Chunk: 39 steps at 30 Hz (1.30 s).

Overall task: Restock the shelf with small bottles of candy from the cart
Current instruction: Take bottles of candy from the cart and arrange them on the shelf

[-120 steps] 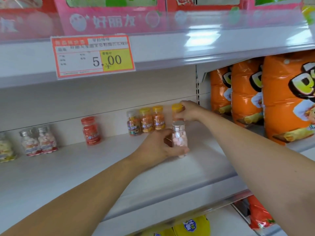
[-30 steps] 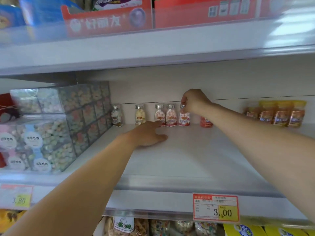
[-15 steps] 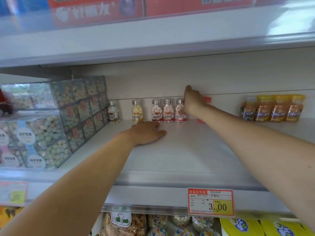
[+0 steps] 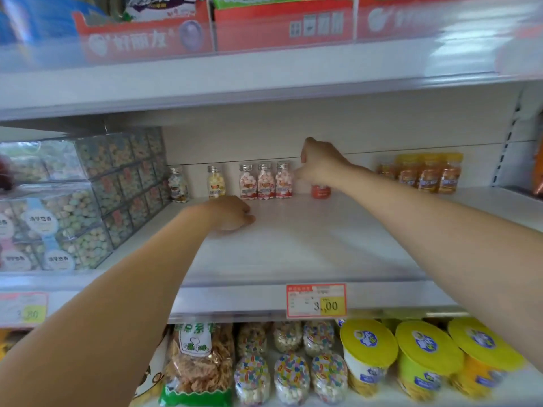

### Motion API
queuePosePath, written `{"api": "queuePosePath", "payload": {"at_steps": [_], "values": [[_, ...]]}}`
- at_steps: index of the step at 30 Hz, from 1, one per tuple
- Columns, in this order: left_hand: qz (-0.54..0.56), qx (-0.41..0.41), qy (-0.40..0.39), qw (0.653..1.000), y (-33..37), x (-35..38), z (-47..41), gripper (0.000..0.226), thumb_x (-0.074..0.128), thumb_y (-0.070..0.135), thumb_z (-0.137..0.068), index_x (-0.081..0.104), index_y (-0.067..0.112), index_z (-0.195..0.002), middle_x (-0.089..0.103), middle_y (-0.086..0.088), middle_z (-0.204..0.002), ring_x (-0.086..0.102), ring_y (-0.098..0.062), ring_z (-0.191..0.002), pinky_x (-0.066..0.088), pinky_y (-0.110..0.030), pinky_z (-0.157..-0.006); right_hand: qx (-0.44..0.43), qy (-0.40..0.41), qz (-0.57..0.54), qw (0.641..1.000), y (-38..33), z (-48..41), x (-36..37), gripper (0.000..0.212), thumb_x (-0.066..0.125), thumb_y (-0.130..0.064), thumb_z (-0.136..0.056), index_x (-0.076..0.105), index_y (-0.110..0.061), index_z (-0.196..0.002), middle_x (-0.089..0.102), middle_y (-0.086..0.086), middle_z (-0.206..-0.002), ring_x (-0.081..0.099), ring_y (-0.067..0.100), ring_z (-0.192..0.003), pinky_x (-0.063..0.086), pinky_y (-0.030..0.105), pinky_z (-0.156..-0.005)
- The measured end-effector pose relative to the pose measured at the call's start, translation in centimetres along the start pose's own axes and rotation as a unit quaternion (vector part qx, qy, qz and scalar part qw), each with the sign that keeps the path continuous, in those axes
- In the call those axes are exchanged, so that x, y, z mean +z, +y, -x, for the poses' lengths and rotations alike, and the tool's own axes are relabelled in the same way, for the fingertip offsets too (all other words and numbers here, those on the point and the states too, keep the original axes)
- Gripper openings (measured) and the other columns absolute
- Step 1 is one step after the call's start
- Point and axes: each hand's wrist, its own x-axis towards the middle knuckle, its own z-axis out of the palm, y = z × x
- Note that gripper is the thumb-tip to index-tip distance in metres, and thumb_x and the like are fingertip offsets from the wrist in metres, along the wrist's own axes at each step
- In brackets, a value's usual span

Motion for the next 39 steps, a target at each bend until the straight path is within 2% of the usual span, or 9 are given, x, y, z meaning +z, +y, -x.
{"api": "queuePosePath", "payload": {"at_steps": [5, 8, 10, 17, 21, 25, 30, 35, 39], "values": [[0.106, 0.057, 0.124, 0.985, 5.3, 0.6, 6.4, 0.033, 0.043, 0.03, -0.098, 0.066, 0.007, -0.103, 0.063, -0.011, -0.1, 0.057, -0.024, -0.086, 0.043, -0.027, -0.073, -0.1, -0.033, 0.072, 0.992, 0.5, 11.4, -4.6, 0.015, 0.066, -0.027, -0.085, 0.06, -0.014, -0.079, 0.066, 0.01, -0.09, 0.059, 0.024, -0.087, 0.034, 0.027, -0.063], [0.303, 0.116, 0.352, 0.878, 9.1, 3.5, 13.3, 0.023, 0.05, 0.029, -0.096, 0.063, 0.014, -0.082, 0.06, 0.0, -0.068, 0.049, -0.003, -0.057, 0.037, -0.016, -0.054, -0.097, -0.039, 0.043, 0.994, 2.5, 18.3, -6.2, 0.027, 0.068, -0.033, -0.084, 0.052, -0.018, -0.068, 0.055, -0.003, -0.068, 0.047, 0.012, -0.063, 0.028, 0.02, -0.048], [0.369, 0.152, 0.399, 0.826, 11.4, 5.9, 17.6, 0.034, 0.051, 0.027, -0.096, 0.047, 0.019, -0.063, 0.041, 0.004, -0.05, 0.038, -0.006, -0.049, 0.03, -0.015, -0.049, -0.088, -0.055, 0.034, 0.994, 4.3, 22.3, -6.7, 0.033, 0.067, -0.035, -0.084, 0.046, -0.02, -0.063, 0.047, -0.008, -0.059, 0.041, 0.005, -0.054, 0.029, 0.022, -0.05], [0.369, 0.213, 0.085, 0.901, 17.6, 20.5, 23.2, 0.032, 0.058, 0.029, -0.091, 0.05, 0.026, -0.06, 0.051, 0.004, -0.054, 0.045, -0.008, -0.053, 0.033, -0.018, -0.052, 0.034, -0.136, 0.018, 0.99, 14.7, 35.0, -3.4, 0.025, 0.066, -0.034, -0.086, 0.056, -0.013, -0.077, 0.048, -0.009, -0.062, 0.041, 0.003, -0.055, 0.026, 0.019, -0.049], [0.363, 0.205, -0.083, 0.905, 19.8, 28.8, 23.8, 0.008, 0.058, 0.021, -0.092, 0.062, 0.027, -0.087, 0.063, 0.009, -0.082, 0.056, -0.003, -0.074, 0.042, -0.013, -0.067, 0.16, -0.265, 0.056, 0.949, 21.8, 42.9, 2.3, 0.019, 0.06, -0.031, -0.092, 0.054, -0.016, -0.102, 0.058, -0.002, -0.088, 0.056, 0.014, -0.076, 0.043, 0.029, -0.063], [0.331, 0.173, -0.178, 0.91, 22.5, 34.7, 23.7, 0.024, 0.056, 0.02, -0.092, 0.061, 0.014, -0.114, 0.06, 0.004, -0.099, 0.054, -0.01, -0.09, 0.042, -0.01, -0.071, 0.253, -0.313, -0.009, 0.915, 24.9, 49.3, 7.8, 0.048, 0.063, -0.033, -0.09, 0.041, -0.022, -0.132, 0.062, 0.008, -0.115, 0.063, 0.021, -0.092, 0.05, 0.036, -0.08], [0.21, 0.164, -0.233, 0.935, 25.5, 38.8, 23.5, 0.046, 0.049, 0.032, -0.095, 0.044, 0.017, -0.138, 0.054, -0.013, -0.132, 0.055, -0.03, -0.114, 0.045, -0.034, -0.091, 0.276, -0.275, -0.051, 0.92, 24.8, 52.8, 13.3, 0.057, 0.056, -0.034, -0.094, 0.032, -0.028, -0.146, 0.046, 0.006, -0.14, 0.058, 0.02, -0.108, 0.048, 0.029, -0.087], [0.154, 0.101, -0.208, 0.961, 27.2, 40.3, 23.2, 0.054, 0.054, 0.05, -0.088, 0.043, 0.016, -0.129, 0.063, -0.015, -0.111, 0.055, -0.033, -0.108, 0.044, -0.043, -0.09, 0.3, -0.27, -0.046, 0.914, 24.9, 52.7, 16.3, 0.05, 0.049, -0.034, -0.097, 0.036, -0.017, -0.142, 0.054, 0.01, -0.131, 0.054, 0.028, -0.117, 0.044, 0.031, -0.089], [0.095, 0.081, -0.179, 0.976, 28.3, 40.7, 22.8, 0.062, 0.05, 0.034, -0.092, 0.026, 0.007, -0.142, 0.062, -0.017, -0.117, 0.055, -0.035, -0.111, 0.045, -0.045, -0.09, 0.339, -0.252, -0.033, 0.906, 25.0, 52.1, 16.7, 0.043, 0.055, -0.025, -0.094, 0.037, -0.015, -0.131, 0.052, 0.014, -0.125, 0.058, 0.033, -0.109, 0.047, 0.036, -0.083]]}}
